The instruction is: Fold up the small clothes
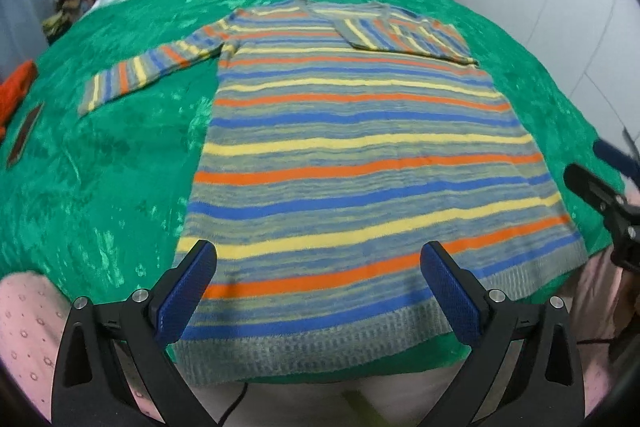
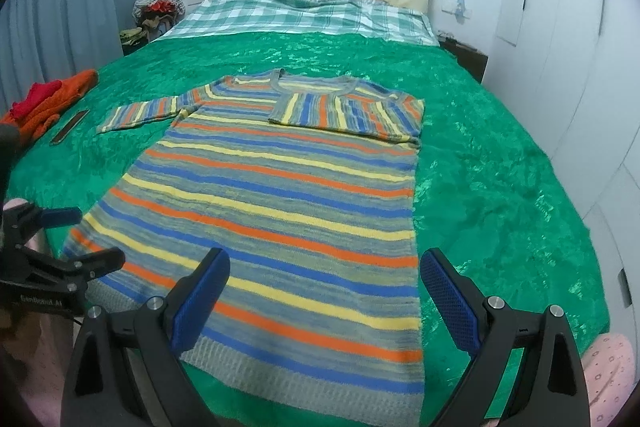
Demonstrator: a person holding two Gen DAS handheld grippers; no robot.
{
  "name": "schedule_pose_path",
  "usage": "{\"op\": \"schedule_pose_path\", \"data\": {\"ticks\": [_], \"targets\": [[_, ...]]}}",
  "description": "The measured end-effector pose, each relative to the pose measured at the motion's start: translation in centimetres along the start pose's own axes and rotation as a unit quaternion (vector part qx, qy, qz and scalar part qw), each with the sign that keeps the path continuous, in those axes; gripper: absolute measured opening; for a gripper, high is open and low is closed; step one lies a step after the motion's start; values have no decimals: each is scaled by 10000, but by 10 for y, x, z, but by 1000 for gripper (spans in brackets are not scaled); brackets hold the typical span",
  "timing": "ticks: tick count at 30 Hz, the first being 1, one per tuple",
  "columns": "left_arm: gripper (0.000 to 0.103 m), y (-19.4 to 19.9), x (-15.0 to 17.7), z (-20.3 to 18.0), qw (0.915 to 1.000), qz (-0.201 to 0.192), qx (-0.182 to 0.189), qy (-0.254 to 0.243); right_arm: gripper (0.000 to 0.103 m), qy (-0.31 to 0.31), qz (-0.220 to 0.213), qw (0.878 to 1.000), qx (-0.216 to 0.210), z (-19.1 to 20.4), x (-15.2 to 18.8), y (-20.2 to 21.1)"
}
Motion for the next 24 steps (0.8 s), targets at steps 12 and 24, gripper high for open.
{"op": "schedule_pose_path", "data": {"ticks": [12, 24], "targets": [[102, 0, -5, 18, 9990, -25, -127, 424, 95, 104, 42, 9999, -11, 4, 2, -3], [102, 9, -7, 21, 9985, -13, 99, 545, 95, 254, -88, 9996, 53, 10, -2, 9]]}}
Point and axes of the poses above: each gripper's, at about its wrist camera, not at the fingertips, and y roughly against the way its jaws point, z to its left, x to its underside, the point moved 6 cm from there along -y, roughly the way its jaws point, and after that the axes turned 13 degrees about y, right-handed, at the moved point
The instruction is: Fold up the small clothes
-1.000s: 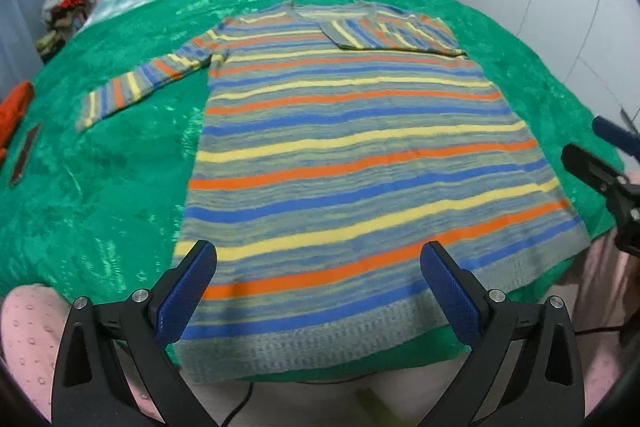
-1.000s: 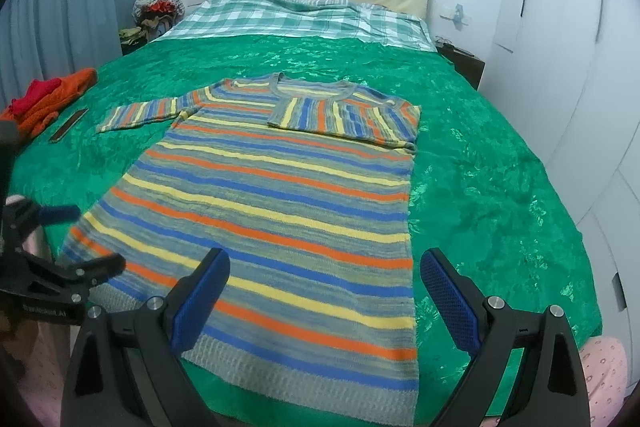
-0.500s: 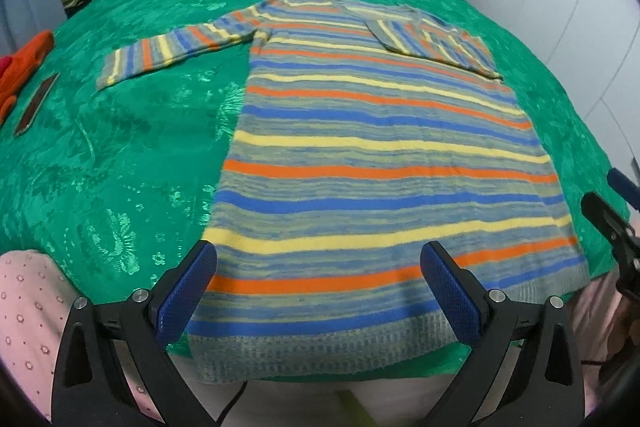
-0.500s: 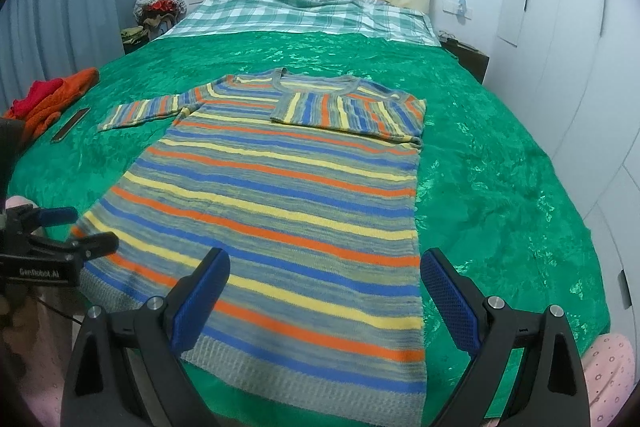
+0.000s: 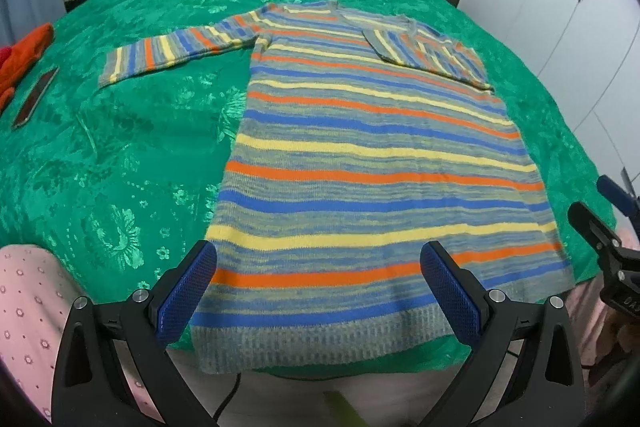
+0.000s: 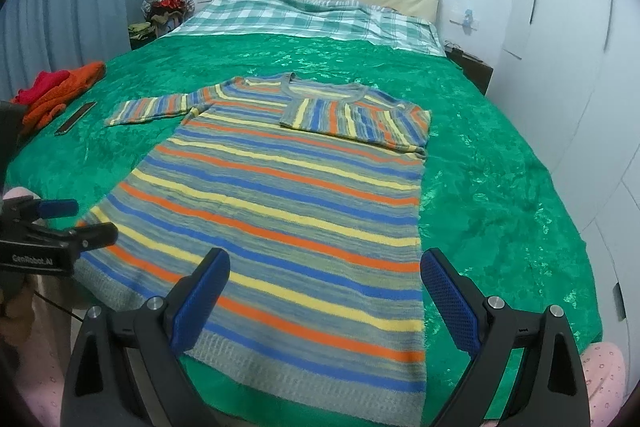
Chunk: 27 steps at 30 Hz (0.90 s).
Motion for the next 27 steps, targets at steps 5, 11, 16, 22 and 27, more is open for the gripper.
{"op": "schedule_pose_path", "data": {"ticks": [5, 11, 16, 22, 27], "targets": [[102, 2, -10, 8, 9993, 159, 172, 282, 95, -126, 32, 9999, -13, -6, 2, -1], [102, 10, -105, 68, 9936, -105, 499, 1011, 95, -102, 75, 9999, -52, -7, 3, -5], [102, -24, -211, 178, 9761, -249, 272, 2140, 95, -79, 166, 9998, -89, -4, 5, -13], [100, -108, -240, 254, 9518, 390, -281, 3031, 95, -33, 394, 9992, -88, -1, 9, -25], [18, -134, -244, 239, 9581, 409, -353, 2814, 95, 90, 526, 9985, -143, 7, 11, -36]]}}
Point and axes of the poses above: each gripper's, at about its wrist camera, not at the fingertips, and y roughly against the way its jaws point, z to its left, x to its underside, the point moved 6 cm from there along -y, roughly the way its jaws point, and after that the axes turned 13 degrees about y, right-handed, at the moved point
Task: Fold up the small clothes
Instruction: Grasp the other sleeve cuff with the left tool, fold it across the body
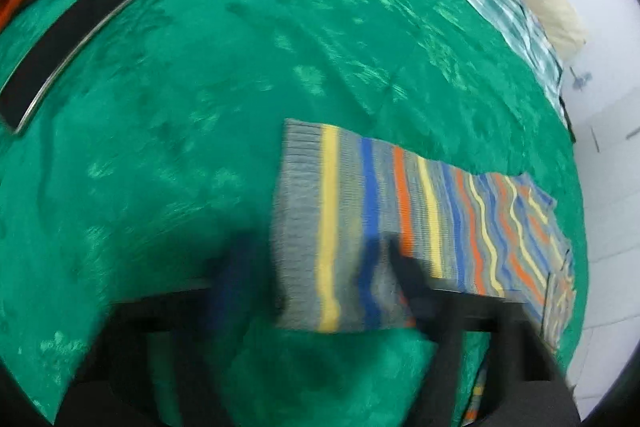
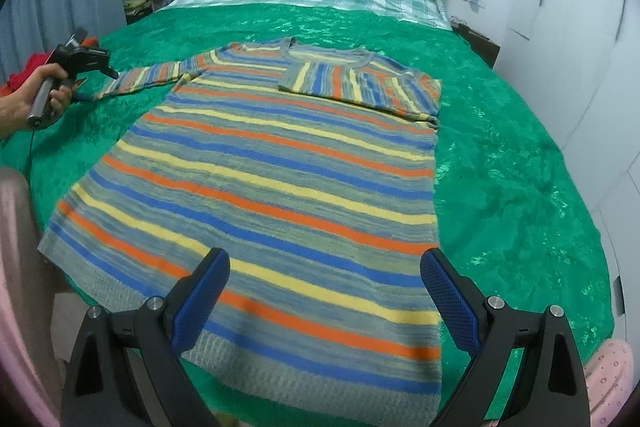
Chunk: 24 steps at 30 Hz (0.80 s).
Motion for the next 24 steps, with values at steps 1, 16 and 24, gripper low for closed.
{"op": "schedule_pose_path", "data": {"ticks": [1, 16, 24], "targets": [[5, -3, 0, -7, 9999, 134, 8, -102, 95, 9, -5, 10000, -20, 1, 0, -1], [5, 69, 182, -357, 8933, -829, 628, -4372, 95, -751, -299, 9963, -277, -35, 1, 7], [63, -15, 277, -365, 8852, 589, 820, -4542, 95, -1456, -243, 9887, -251, -72, 17, 10]]}}
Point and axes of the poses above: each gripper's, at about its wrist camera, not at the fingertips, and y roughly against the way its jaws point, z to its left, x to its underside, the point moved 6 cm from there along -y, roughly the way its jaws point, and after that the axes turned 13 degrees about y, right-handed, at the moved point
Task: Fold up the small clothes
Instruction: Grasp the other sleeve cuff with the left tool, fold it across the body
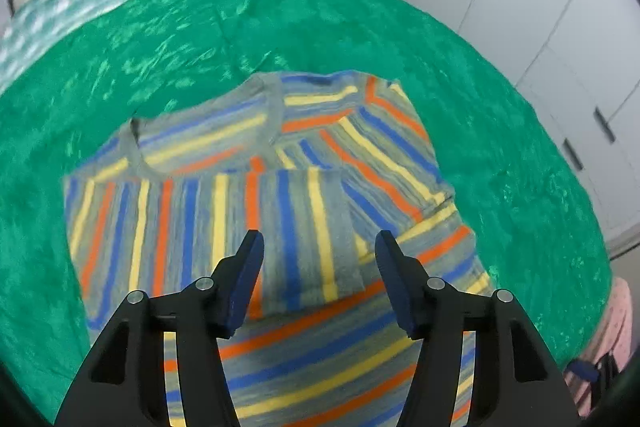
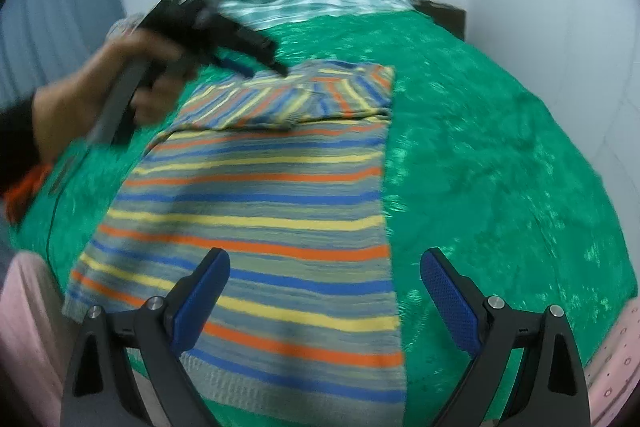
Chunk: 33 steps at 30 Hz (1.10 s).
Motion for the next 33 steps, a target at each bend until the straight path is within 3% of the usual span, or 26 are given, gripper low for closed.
{"op": "schedule_pose_path", "data": {"ticks": [2, 4, 5, 7, 9, 13, 15, 16, 17, 18, 22, 24, 27, 29, 31, 33], "targets": [[69, 12, -10, 35, 9987, -178, 36, 479, 95, -229, 27, 9997, 39, -12, 2, -1], [70, 27, -9, 93, 9923, -454, -328, 1106, 95, -447, 103, 9989, 66, -23, 5, -5], [70, 30, -10, 128, 9866, -517, -604, 1423, 95, -552, 172, 9983, 64, -27, 7, -9], [68, 29, -4, 181, 9755, -432, -811, 1997, 95, -667, 278, 9974, 52, -32, 9, -15], [67, 21, -1, 217, 9667, -233, -540, 2491, 95, -654, 344, 9973, 59, -30, 9, -19], [67, 5, -10, 227, 9657, 168, 133, 2589, 95, -356, 398, 9985, 93, -16, 10, -22], [64, -10, -15, 216, 9726, 363, 63, 2294, 95, -164, 447, 9988, 110, -6, 11, -24], [31, -20, -15, 206, 9762, 494, -79, 2110, 95, -99, 458, 9988, 121, -3, 11, -26], [7, -28, -12, 204, 9781, 592, -329, 1967, 95, -25, 466, 9988, 133, 0, 11, -27], [5, -32, -11, 207, 9782, 615, -537, 1912, 95, 35, 473, 9988, 138, 3, 10, -27], [5, -17, -10, 239, 9630, 144, -749, 2585, 95, 121, 445, 9988, 170, 7, 9, -27], [6, -22, -2, 240, 9659, 283, -709, 2475, 95, 151, 494, 9986, 137, 8, 11, -31], [20, -16, -4, 230, 9724, 266, -942, 2117, 95, 163, 564, 9983, 58, 7, 11, -35], [42, 2, -9, 235, 9669, -2, -1049, 2326, 95, 172, 579, 9982, 7, 4, 6, -36], [45, 22, -18, 236, 9640, -435, -1050, 2404, 95, 124, 578, 9981, -158, -5, -9, -33], [44, 30, -30, 234, 9639, -598, -823, 2459, 95, 99, 419, 9980, -467, -17, -43, -31]]}}
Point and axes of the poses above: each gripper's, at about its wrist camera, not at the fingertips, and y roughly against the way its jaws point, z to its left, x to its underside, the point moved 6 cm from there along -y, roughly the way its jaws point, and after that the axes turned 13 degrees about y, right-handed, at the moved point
